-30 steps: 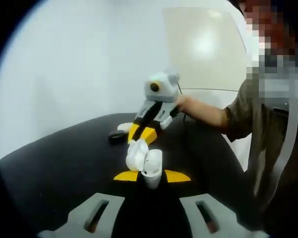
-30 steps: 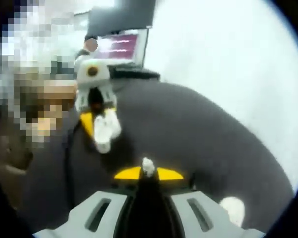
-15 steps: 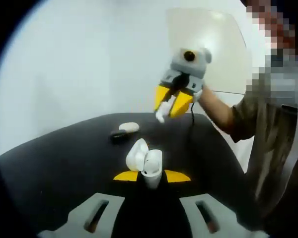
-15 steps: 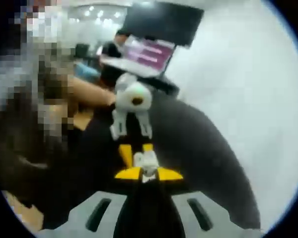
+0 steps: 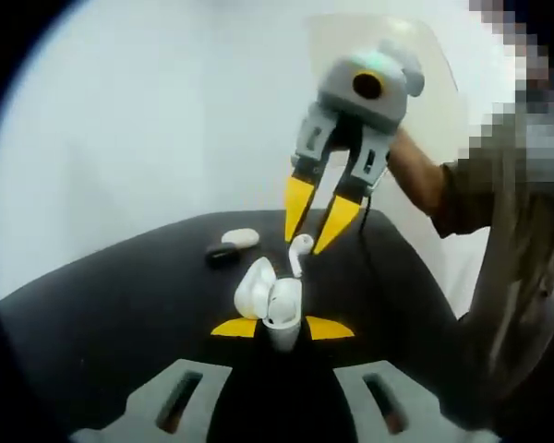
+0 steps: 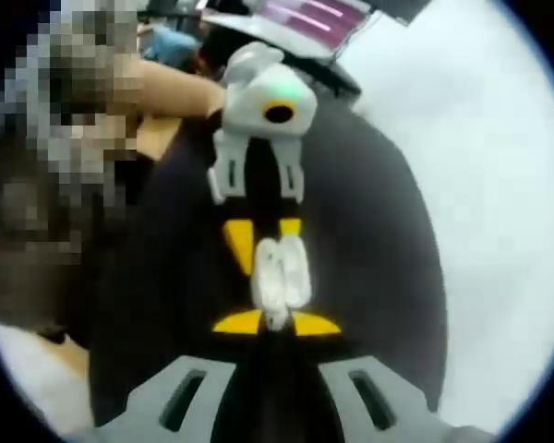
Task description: Pick up three earphones and place each one into its charging case using tactile feedback, ensure that each earphone is properly inserted and securely positioned inside the case.
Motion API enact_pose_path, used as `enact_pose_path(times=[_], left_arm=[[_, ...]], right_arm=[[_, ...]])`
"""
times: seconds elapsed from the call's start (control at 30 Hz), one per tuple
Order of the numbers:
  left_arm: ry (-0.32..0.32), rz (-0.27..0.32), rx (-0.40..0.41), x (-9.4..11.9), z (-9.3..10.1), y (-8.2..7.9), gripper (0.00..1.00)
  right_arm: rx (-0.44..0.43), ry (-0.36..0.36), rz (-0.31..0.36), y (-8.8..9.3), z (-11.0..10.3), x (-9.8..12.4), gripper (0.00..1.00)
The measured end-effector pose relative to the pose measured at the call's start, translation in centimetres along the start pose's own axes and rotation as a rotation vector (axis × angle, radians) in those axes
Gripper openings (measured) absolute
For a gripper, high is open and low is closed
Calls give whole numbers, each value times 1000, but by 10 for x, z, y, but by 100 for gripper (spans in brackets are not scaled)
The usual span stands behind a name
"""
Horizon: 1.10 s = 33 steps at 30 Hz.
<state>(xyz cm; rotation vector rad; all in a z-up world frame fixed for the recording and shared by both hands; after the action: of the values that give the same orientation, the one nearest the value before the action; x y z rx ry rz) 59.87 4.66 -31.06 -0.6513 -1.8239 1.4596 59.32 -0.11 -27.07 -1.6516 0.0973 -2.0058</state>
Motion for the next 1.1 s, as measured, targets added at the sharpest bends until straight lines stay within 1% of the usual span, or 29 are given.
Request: enact_pose_path(times=[0.07,0.13,0.2,0.4,0.47,0.67,0.77,0.83,0.9,1.03,1.1], left_arm=[[-2,3,-9,0,0,0,14],[-1,4,-9,0,0,0,14],[0,4,-8,0,-1,0,14],[0,7,-13,-1,-1,-1,14],[0,9,-16,-1,-1,-1,14],[1,10,-16,-1,0,-1,14],[2,11,-16,0,0,-1,14],[1,13,-22,0,0,-1,14],[0,16,-29,0,1,-2,14],[3,19,-22,1,1,-2,14],[3,19,-22,1,1,-2,14]], right_arm=[[1,0,-33,1,1,-1,12],[-8,4,-42,0,3,-2,12],[-13,-6,-53,-1,2,-4,12],[-1,-23,-87,-5,2,-8,12],[2,-19,-104,-5,3,-8,12],[12,-35,-170,-3,-1,-10,12],[27,-24,-204,-2,-1,-10,12],[28,-21,-212,-5,-1,-11,12],[22,-36,-218,-7,-4,-13,12],[35,-41,-235,-12,-5,-15,12],[35,-40,-233,-15,-5,-17,12]])
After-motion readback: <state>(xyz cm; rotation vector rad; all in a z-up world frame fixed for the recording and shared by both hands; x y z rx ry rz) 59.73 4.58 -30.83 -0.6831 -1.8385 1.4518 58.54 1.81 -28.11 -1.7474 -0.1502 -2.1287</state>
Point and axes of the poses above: the point that each gripper's makers call its tool centre point, and the gripper's own axes: x roughly backward along the fingers, z roughly to its right, y roughly out of its underside, the point moved 1 cm from there along x, roughly backward along the fingers, and after that the axes turned 13 degrees about -y, right-handed, at the moved point
